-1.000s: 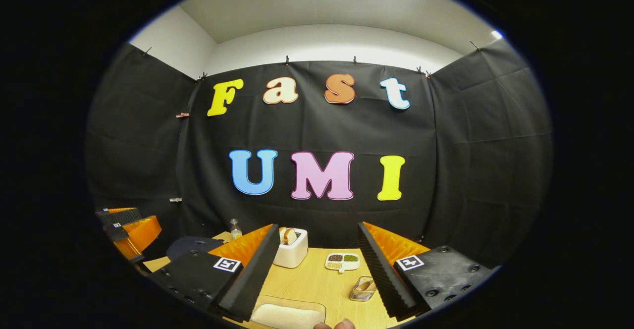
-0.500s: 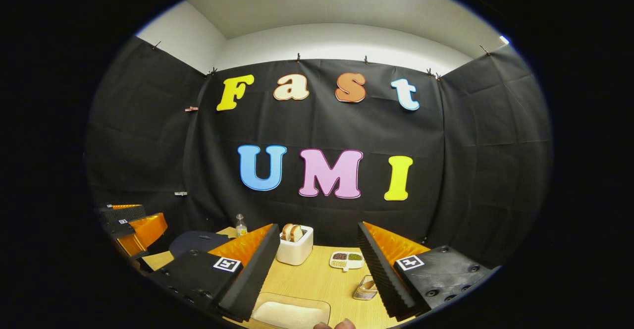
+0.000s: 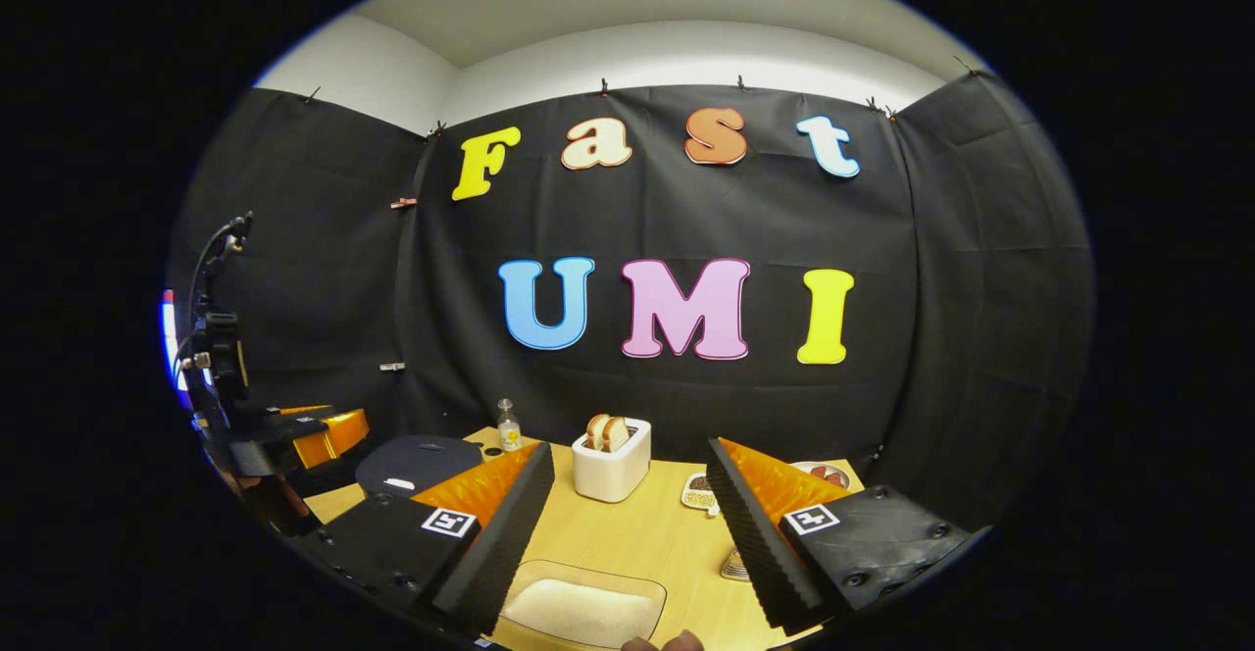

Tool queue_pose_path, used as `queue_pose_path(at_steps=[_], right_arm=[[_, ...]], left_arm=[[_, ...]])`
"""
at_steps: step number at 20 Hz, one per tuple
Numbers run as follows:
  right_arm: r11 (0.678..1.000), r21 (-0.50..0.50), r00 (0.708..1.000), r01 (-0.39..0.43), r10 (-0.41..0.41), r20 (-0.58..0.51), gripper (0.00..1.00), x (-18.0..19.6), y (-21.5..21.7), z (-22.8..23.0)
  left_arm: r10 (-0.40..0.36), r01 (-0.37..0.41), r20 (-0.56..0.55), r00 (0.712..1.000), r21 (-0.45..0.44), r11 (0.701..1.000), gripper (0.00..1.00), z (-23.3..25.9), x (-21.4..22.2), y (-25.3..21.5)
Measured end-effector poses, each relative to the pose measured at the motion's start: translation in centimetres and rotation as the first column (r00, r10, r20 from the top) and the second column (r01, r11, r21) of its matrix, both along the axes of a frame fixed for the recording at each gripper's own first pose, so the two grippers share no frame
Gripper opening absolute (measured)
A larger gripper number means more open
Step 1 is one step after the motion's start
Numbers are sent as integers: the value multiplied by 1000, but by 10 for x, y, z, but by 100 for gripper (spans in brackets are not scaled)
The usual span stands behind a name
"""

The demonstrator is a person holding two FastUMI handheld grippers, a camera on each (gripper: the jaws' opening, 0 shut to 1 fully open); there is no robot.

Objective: Close the left gripper, press the button to open the rice cooker; take a wooden spoon from the chopstick holder with the right hand, scoop a spoonful of rice and pour it into the rice cooker, then put the wooden spoon back into the chopstick holder.

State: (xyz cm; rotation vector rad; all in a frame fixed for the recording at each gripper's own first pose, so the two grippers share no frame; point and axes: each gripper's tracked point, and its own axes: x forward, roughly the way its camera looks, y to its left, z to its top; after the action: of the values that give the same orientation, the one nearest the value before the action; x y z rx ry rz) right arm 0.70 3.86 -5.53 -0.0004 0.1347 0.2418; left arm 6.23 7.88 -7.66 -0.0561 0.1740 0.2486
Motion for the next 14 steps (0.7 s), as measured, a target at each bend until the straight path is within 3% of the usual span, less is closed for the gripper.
queue_pose_path(at_steps=[1,2,9,12,13,14], right_arm=[[1000,11,1000,-9,9,-8,98,3,-1,-3],[1000,17,1000,-17,17,-15,98,7,-2,-6],[993,55,994,-103,105,-35,97,21,3,-29],[994,67,995,-83,87,-53,97,25,-4,-30],[995,66,996,-71,75,-54,97,27,-4,-30],[997,54,996,-58,62,-72,98,27,-5,-33]], left_arm=[[14,-14,-15,1000,-5,1000,71,-7,5,3],[26,-26,-30,999,-13,1000,59,-14,10,4],[129,-141,-194,972,-52,989,35,-86,33,31],[153,-170,-260,953,-45,984,19,-110,39,47],[147,-166,-277,950,-46,985,10,-117,43,49],[143,-165,-312,939,-43,985,12,-130,44,53]])
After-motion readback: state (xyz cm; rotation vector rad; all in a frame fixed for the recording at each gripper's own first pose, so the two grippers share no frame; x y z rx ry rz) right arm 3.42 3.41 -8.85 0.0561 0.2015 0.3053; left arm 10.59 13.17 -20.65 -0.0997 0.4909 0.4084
